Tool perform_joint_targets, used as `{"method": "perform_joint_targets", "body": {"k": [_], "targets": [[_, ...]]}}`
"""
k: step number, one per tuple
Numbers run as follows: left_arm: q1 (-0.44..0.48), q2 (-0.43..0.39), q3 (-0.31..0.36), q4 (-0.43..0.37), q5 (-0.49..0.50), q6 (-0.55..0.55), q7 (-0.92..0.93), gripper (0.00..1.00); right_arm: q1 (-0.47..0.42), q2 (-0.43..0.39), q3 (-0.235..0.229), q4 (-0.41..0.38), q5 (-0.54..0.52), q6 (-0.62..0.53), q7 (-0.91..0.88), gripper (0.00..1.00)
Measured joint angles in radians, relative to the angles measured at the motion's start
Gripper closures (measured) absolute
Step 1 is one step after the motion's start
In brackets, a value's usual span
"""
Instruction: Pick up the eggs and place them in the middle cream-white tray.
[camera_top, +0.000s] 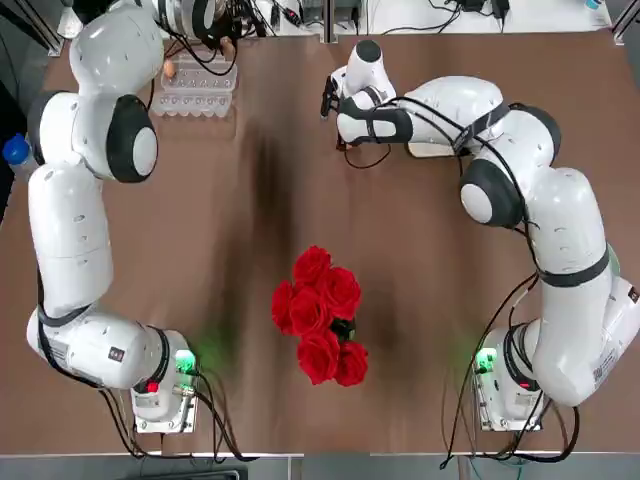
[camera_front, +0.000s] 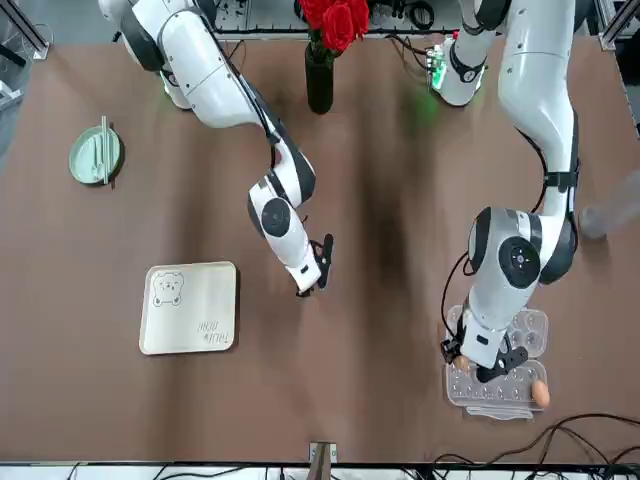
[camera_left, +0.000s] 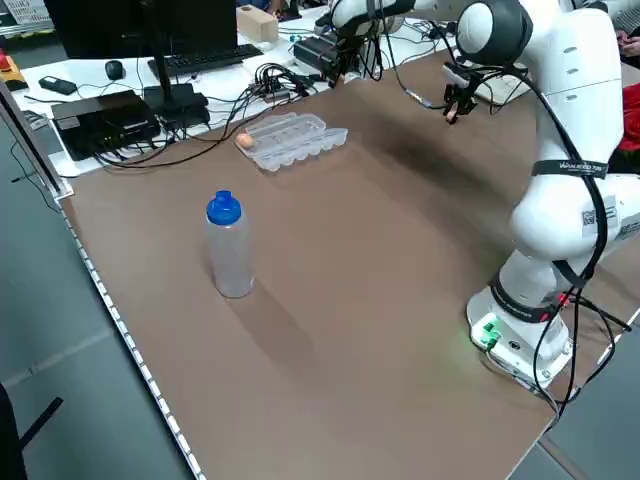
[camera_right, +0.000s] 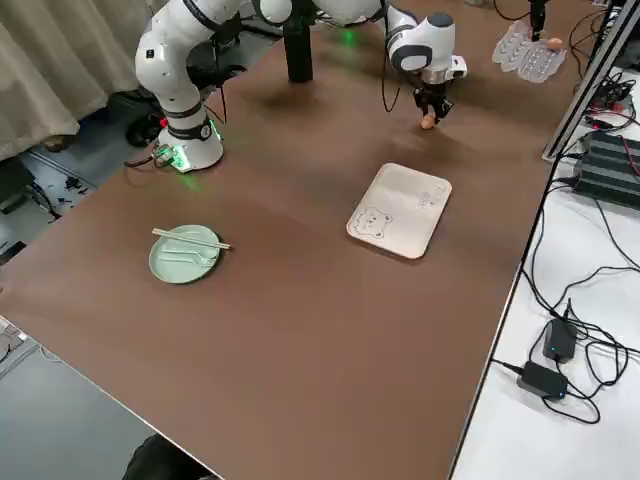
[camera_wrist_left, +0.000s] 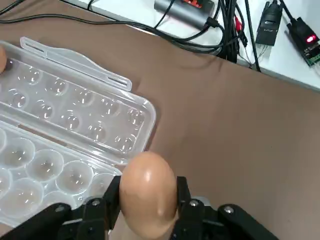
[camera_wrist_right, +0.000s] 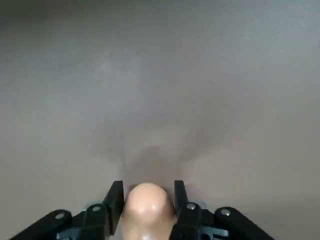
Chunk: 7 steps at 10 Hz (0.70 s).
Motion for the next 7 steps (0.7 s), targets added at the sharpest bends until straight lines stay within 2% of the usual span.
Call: {"method": "perform_joint_targets", "body": {"k": [7], "targets": [[0.000,-0.007,0.000,0.000,0.000,0.000,-0.011,0.53,0.005,0.000,0.001,0.006,-0.020,-0.022,-0.002,0.56]]}}
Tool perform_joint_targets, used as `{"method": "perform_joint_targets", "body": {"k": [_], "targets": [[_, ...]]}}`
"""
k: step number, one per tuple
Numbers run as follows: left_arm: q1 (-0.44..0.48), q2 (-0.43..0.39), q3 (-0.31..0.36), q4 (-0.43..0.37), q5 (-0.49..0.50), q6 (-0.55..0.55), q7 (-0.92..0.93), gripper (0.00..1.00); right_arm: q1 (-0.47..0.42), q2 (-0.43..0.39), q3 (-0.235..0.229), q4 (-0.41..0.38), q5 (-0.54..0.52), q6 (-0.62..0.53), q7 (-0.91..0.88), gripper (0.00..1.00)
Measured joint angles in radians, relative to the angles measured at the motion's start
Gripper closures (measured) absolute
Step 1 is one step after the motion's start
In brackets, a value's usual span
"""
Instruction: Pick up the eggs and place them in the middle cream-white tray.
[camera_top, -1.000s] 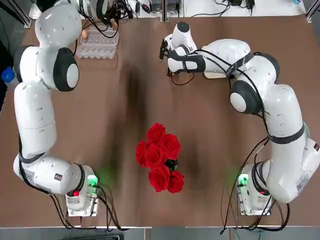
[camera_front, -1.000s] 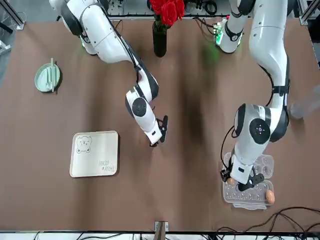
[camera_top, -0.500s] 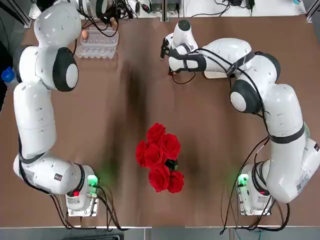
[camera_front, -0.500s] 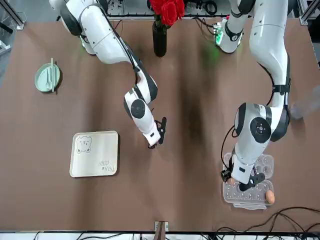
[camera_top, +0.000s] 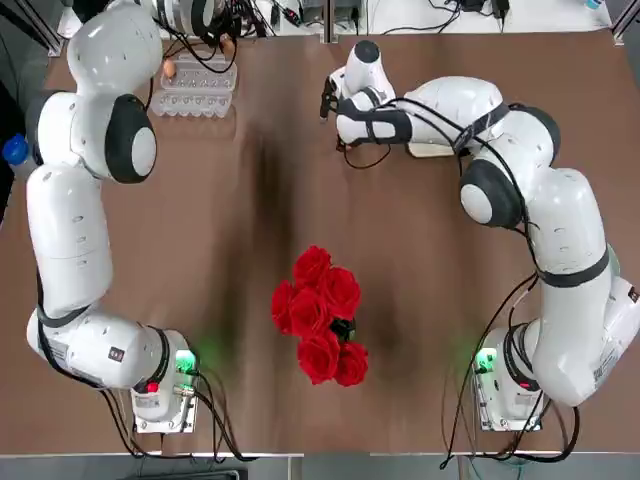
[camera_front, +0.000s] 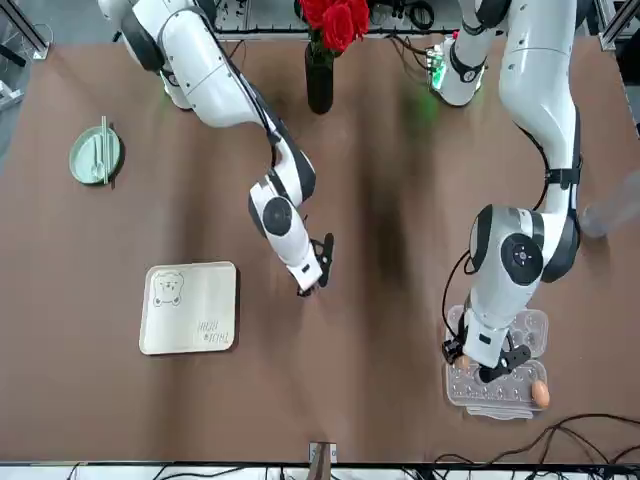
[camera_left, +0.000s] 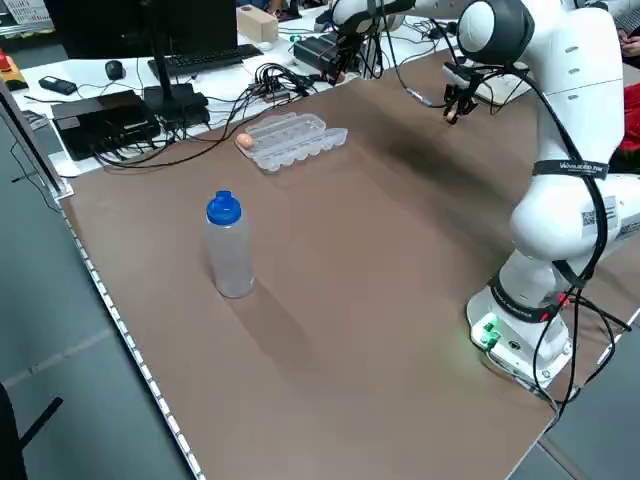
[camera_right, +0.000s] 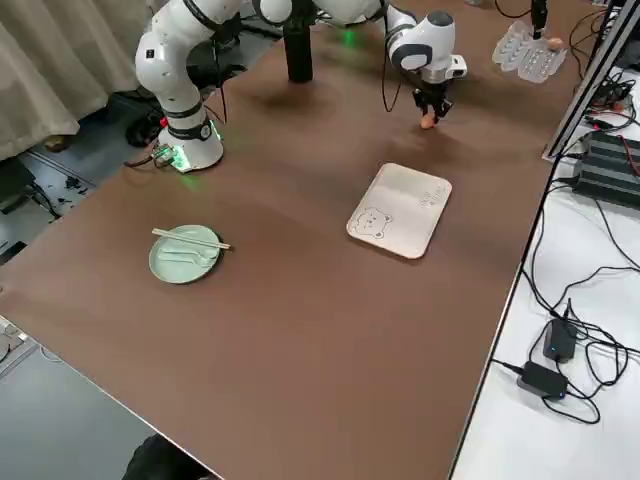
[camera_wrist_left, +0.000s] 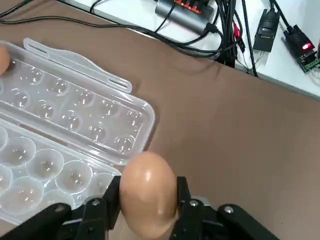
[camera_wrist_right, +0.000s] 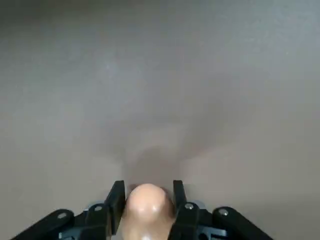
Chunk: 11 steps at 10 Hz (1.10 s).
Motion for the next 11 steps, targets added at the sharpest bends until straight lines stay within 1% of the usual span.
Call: {"method": "perform_joint_targets", "body": {"k": [3,5,7,8,10,11], "targets": [[0.000,0.000,0.000,0.000,0.000,0.000,0.000,0.53,-0.005,-0.005,-0.003,0.053,-0.012,-0.140,0.000,0.56],[0.000,-0.002,0.000,0.000,-0.006,0.000,0.000,0.53,-0.030,-0.034,-0.011,0.098,-0.014,-0.282,0.000,0.56],[-0.004,-0.002,-0.002,0.000,-0.011,0.000,-0.001,0.53,-0.095,-0.084,-0.013,0.152,-0.015,-0.455,-0.025,0.56],[-0.010,-0.002,-0.002,0.000,-0.011,0.000,-0.008,0.53,-0.125,-0.124,-0.014,0.164,-0.016,-0.510,-0.036,0.56],[-0.020,-0.002,-0.003,0.000,-0.011,0.000,-0.025,0.53,-0.181,-0.192,-0.019,0.165,-0.042,-0.641,-0.043,0.56],[-0.031,-0.002,-0.004,-0.002,-0.011,-0.001,-0.048,0.53,-0.203,-0.206,-0.030,0.159,-0.059,-0.667,-0.043,0.56]]}}
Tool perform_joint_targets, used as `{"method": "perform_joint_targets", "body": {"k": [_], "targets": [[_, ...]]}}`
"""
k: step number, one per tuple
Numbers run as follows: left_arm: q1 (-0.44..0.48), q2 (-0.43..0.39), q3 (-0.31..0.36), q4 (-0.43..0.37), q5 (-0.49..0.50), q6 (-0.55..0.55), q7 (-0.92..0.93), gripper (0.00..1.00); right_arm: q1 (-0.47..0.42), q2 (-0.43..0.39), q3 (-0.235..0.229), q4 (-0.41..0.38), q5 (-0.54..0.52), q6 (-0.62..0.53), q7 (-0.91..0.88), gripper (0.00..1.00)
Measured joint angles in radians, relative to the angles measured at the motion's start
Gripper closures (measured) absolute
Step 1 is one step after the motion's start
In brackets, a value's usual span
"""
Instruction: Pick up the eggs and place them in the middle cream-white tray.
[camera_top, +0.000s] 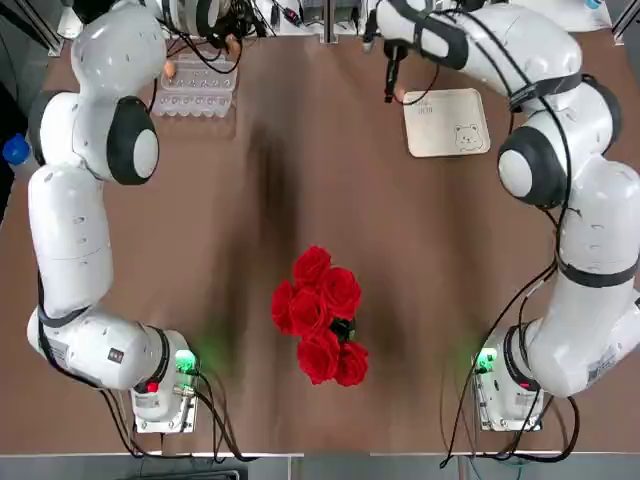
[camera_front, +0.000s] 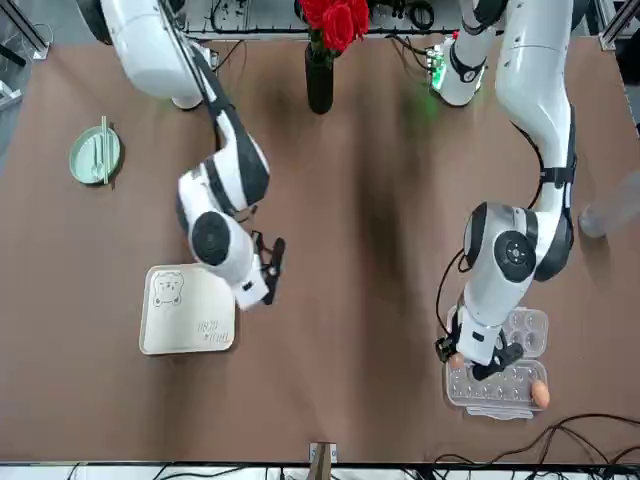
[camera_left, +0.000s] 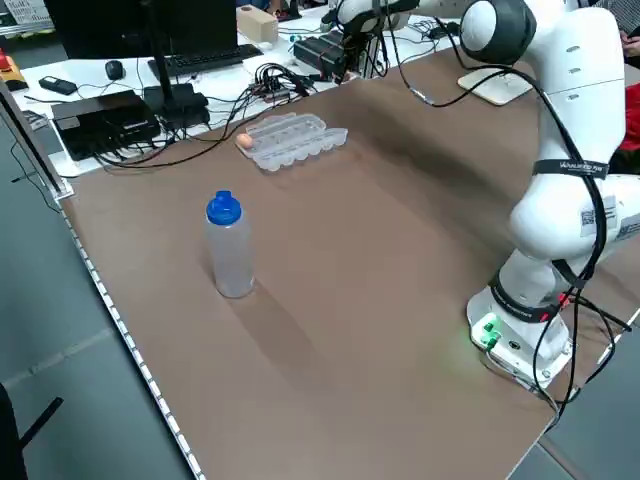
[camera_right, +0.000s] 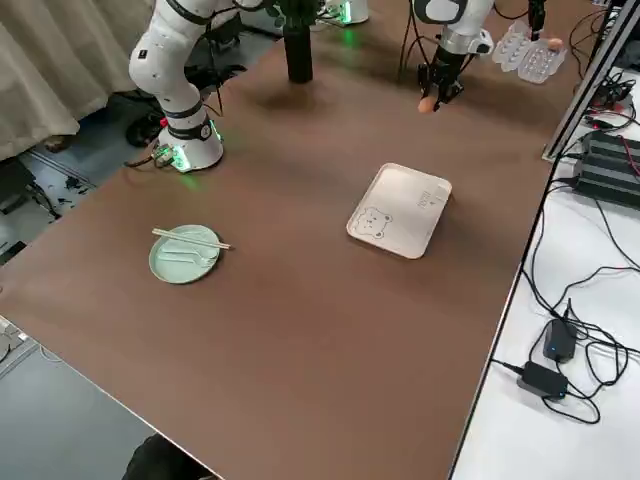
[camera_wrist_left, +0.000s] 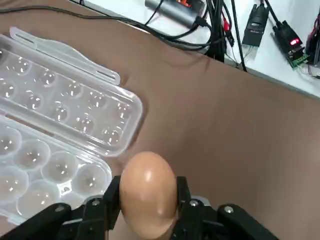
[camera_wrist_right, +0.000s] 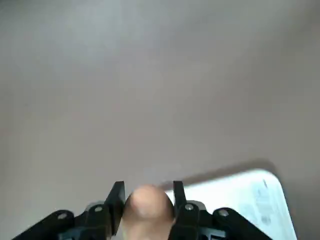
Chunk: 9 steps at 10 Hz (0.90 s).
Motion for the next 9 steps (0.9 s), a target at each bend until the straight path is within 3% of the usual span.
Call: {"method": "perform_joint_targets", "body": {"k": [5,9], "targets": [[-0.134,0.020,-0.004,-0.012,0.000,0.006,-0.213,0.53,-0.101,-0.076,-0.065,-0.076,-0.050,-0.004,-0.005,0.56],[-0.311,0.086,-0.004,-0.006,0.000,0.162,-0.449,0.53,-0.188,-0.184,-0.072,-0.186,-0.053,0.007,-0.003,0.56]]}}
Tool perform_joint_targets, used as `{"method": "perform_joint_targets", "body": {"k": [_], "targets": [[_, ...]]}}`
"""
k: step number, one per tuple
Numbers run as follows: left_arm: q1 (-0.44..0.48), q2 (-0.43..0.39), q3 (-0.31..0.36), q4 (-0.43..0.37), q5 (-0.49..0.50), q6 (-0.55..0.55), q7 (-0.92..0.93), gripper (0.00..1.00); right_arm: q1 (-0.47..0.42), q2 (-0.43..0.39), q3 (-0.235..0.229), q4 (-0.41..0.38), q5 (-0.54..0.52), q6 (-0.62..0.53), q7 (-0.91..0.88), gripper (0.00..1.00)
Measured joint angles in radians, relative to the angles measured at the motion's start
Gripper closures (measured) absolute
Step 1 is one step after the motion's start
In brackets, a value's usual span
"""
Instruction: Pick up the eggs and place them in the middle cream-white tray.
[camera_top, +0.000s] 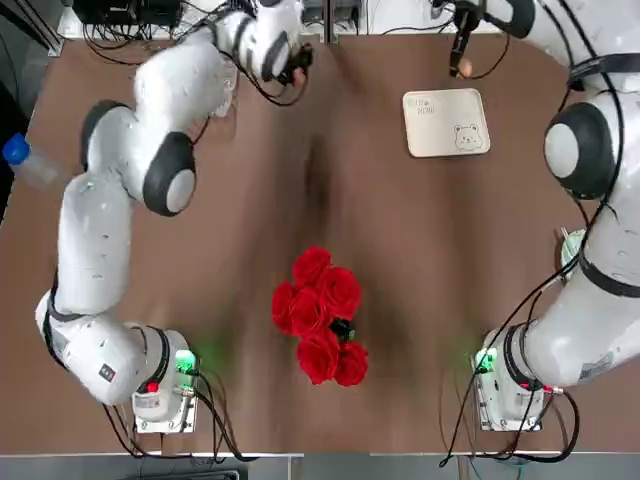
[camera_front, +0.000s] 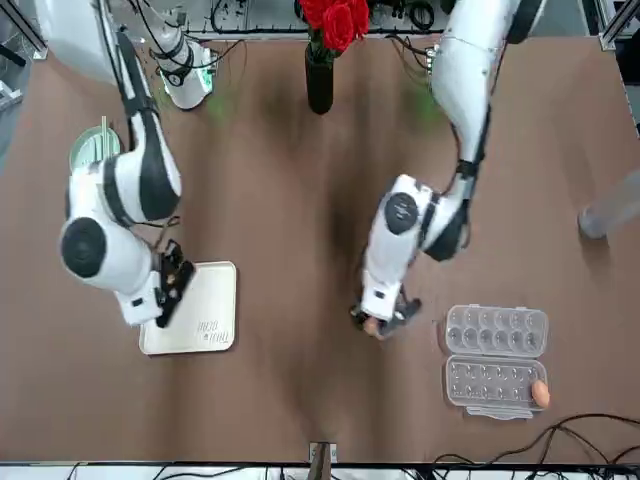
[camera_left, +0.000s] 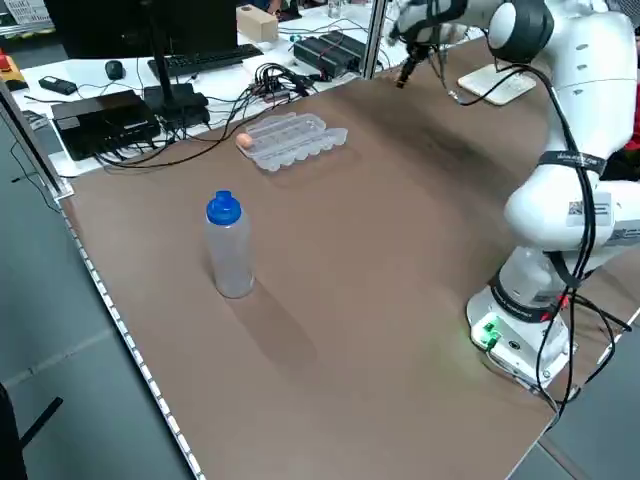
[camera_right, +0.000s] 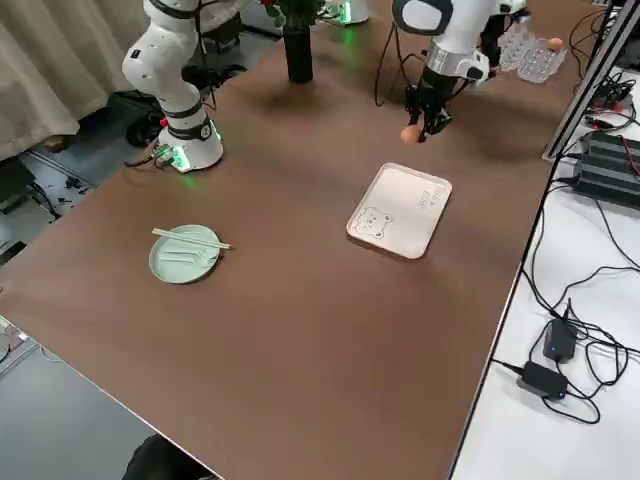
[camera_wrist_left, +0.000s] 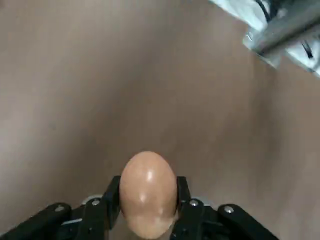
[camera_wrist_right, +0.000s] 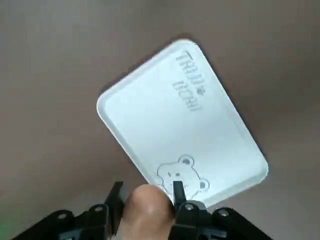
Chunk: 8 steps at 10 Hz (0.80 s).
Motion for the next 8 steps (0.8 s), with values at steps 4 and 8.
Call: {"method": "perform_joint_targets", "body": {"k": [4,8], "targets": [[-0.105,0.108,0.002,0.012,0.000,0.165,-0.114,0.53,-0.120,-0.045,-0.002,-0.177,0.000,0.172,0.003,0.56],[-0.141,0.165,0.002,0.014,0.000,0.168,-0.118,0.53,-0.195,-0.048,-0.001,-0.291,0.002,0.377,0.014,0.56]]}}
